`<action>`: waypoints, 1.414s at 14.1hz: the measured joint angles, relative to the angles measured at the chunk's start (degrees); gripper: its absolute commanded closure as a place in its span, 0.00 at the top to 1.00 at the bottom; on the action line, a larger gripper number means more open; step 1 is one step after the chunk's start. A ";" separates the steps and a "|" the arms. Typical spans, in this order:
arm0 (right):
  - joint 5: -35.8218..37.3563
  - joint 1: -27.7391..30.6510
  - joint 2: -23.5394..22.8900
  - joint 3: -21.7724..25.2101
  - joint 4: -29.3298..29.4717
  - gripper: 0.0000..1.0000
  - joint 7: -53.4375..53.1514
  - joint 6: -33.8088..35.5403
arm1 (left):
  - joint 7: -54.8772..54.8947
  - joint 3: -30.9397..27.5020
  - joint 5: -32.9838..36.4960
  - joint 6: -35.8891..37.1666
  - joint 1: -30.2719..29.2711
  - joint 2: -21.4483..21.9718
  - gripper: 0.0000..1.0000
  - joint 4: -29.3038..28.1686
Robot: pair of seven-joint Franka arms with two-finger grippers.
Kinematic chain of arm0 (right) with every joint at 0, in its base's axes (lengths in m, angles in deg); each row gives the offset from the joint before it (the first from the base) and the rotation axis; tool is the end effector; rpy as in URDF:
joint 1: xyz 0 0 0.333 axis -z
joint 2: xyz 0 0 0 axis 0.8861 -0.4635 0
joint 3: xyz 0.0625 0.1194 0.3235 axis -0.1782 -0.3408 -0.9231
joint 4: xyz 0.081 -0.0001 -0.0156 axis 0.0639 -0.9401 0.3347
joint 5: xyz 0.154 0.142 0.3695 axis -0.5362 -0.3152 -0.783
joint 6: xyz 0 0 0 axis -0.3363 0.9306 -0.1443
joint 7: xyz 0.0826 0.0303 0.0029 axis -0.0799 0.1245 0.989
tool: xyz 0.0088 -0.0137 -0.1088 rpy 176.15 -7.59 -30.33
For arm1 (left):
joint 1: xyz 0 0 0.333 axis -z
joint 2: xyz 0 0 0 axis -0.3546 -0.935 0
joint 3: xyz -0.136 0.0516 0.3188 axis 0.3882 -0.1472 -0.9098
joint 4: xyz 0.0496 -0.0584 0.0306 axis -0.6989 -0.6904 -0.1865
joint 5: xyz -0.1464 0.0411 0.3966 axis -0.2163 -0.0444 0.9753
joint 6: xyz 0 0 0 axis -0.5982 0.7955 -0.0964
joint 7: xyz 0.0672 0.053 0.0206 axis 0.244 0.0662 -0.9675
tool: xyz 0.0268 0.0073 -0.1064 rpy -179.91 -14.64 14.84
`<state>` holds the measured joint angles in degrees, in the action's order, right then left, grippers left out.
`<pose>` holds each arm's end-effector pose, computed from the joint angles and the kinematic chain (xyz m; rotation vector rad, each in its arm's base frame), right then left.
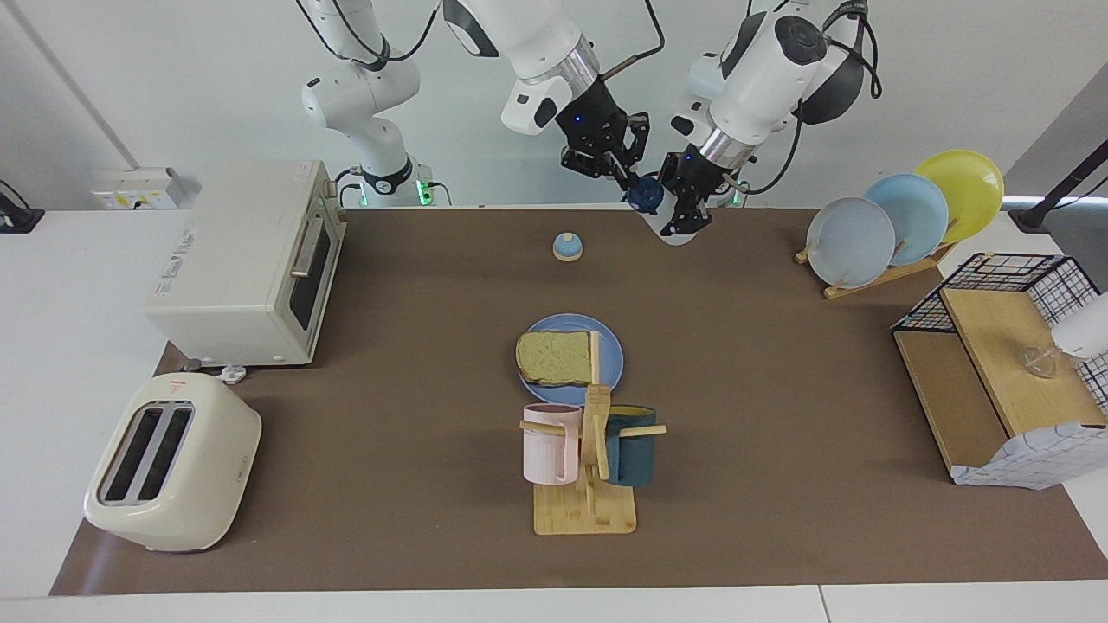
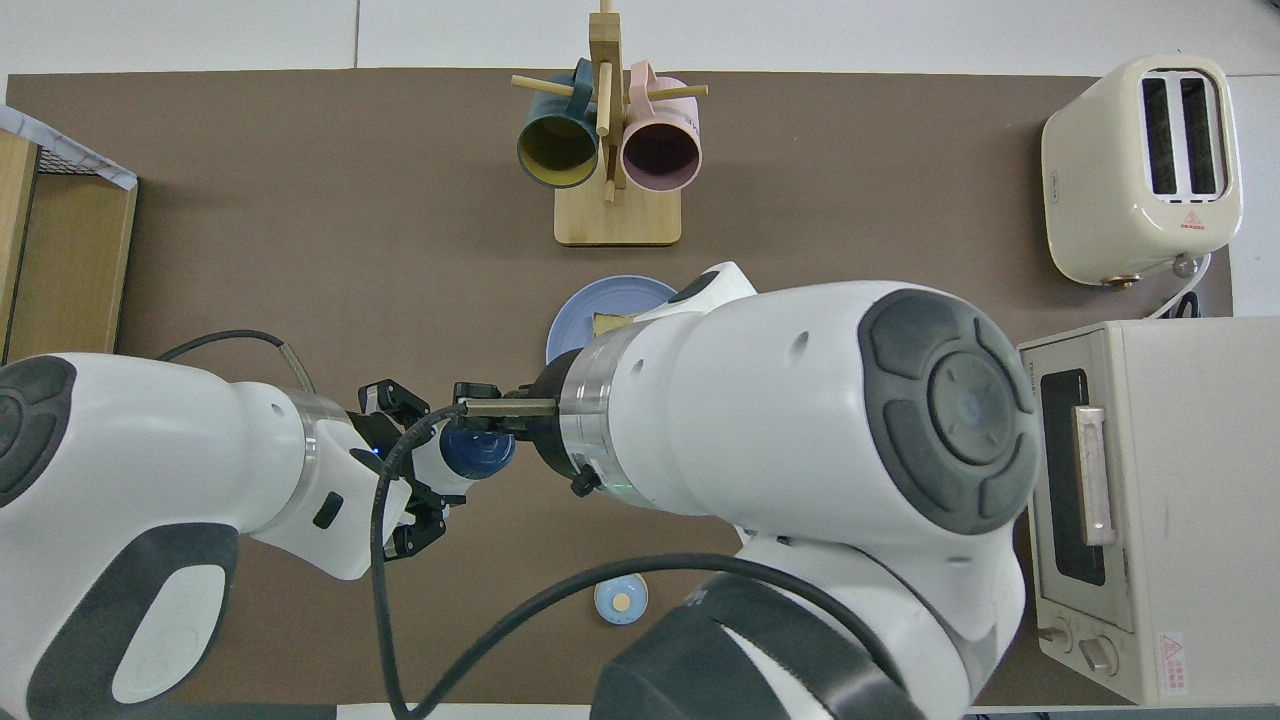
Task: Put bread on plate and add seasoning
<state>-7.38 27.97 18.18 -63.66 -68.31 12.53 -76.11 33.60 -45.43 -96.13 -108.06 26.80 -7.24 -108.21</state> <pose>0.5022 0.4187 0.6570 -2.5605 0.1743 -0.0036 0.4343 -0.2417 0.5464 2.1564 -1.8668 0.1713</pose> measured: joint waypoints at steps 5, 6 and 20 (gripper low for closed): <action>-7.41 2.80 0.01 -0.04 -1.53 0.00 -6.12 -1.14 | -0.57 -0.03 -0.47 -1.17 -0.01 0.08 0.00 0.19; -8.09 2.80 0.11 -0.04 -2.03 0.00 -7.53 -1.93 | -0.64 -0.13 -0.47 -1.17 -0.04 0.08 0.00 0.16; -0.68 2.15 1.11 -0.42 -3.95 0.00 3.27 -5.96 | -0.91 -0.18 -0.46 -1.20 -0.03 0.12 0.00 -0.27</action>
<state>-8.06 30.12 19.28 -64.08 -72.26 15.80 -82.07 32.69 -45.61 -96.59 -109.26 26.76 -7.12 -108.49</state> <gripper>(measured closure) 0.903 0.529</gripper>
